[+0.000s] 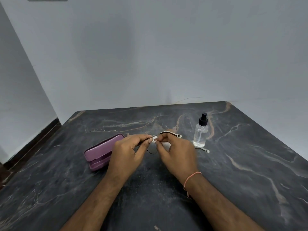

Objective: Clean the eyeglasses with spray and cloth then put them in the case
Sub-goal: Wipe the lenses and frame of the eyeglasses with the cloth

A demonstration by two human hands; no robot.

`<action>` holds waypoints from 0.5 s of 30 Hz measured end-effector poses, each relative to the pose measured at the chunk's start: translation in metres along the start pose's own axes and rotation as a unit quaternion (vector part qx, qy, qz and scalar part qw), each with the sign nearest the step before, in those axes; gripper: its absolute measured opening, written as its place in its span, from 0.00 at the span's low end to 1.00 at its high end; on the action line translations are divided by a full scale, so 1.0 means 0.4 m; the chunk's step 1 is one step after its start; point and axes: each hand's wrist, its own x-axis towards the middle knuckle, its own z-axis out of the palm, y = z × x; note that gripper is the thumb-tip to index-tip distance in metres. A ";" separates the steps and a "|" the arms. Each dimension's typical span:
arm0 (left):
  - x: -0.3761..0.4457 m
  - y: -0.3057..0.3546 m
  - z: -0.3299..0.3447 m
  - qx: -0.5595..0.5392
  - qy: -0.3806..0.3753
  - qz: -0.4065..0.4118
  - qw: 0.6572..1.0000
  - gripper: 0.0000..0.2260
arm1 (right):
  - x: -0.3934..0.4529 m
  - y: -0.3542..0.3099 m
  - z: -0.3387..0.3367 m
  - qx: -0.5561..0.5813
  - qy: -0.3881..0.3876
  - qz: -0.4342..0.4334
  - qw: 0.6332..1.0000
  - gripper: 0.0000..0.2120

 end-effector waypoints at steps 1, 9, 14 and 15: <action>0.000 0.003 0.000 0.000 -0.001 0.004 1.000 0.09 | 0.002 0.002 0.002 0.017 -0.003 -0.002 1.000 0.05; 0.006 0.008 -0.008 0.006 0.021 -0.024 0.999 0.08 | -0.002 -0.010 -0.019 0.117 0.020 0.011 0.993 0.05; 0.019 -0.002 -0.031 0.005 0.084 -0.074 0.994 0.07 | -0.026 -0.038 -0.034 0.306 -0.039 0.019 0.951 0.10; 0.022 -0.002 -0.036 0.003 0.094 -0.084 0.992 0.07 | -0.030 -0.040 -0.033 0.324 -0.051 0.025 0.944 0.09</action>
